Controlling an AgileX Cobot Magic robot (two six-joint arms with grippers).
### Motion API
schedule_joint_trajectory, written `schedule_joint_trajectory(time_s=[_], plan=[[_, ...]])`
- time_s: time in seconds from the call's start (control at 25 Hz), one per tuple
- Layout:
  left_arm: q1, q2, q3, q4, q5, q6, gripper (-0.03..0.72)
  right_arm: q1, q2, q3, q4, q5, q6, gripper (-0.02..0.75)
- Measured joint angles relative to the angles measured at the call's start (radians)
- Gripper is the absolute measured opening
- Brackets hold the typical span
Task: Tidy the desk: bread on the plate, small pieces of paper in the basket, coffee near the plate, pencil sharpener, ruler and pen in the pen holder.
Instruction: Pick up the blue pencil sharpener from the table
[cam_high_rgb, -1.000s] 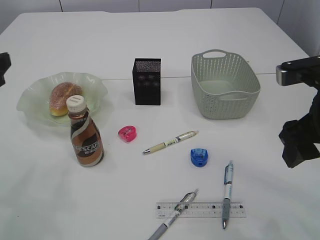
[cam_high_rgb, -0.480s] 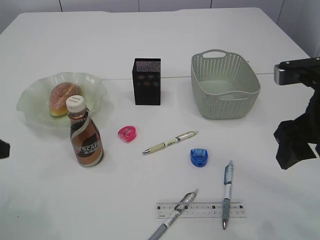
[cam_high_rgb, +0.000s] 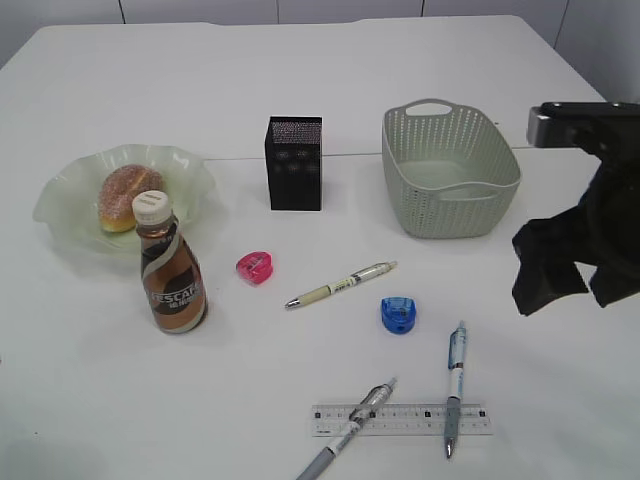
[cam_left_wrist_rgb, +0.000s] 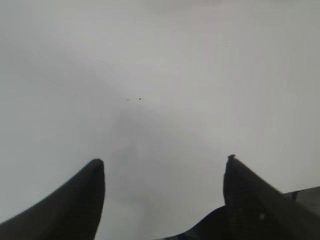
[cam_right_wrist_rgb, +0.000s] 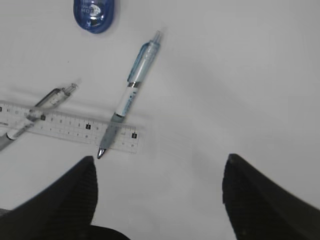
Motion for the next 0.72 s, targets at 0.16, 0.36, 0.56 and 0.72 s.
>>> schedule_joint_trajectory(time_s=[0.16,0.36,0.56,0.72], plan=[[0.000,0.000,-0.044,0.000,0.016,0.000,0.542,0.047,0.073,-0.093,0.000,0.000,0.017,0.569],[0.000,0.000,-0.049,0.000,0.020,0.000,0.542,0.123,0.216,-0.249,-0.022,0.002,0.087,0.566],[0.000,0.000,-0.049,0.002,0.020,0.000,0.542,0.149,0.390,-0.399,-0.029,0.025,0.145,0.566],[0.000,0.000,-0.049,0.002,0.026,0.000,0.542,0.150,0.518,-0.506,-0.037,0.050,0.181,0.566]])
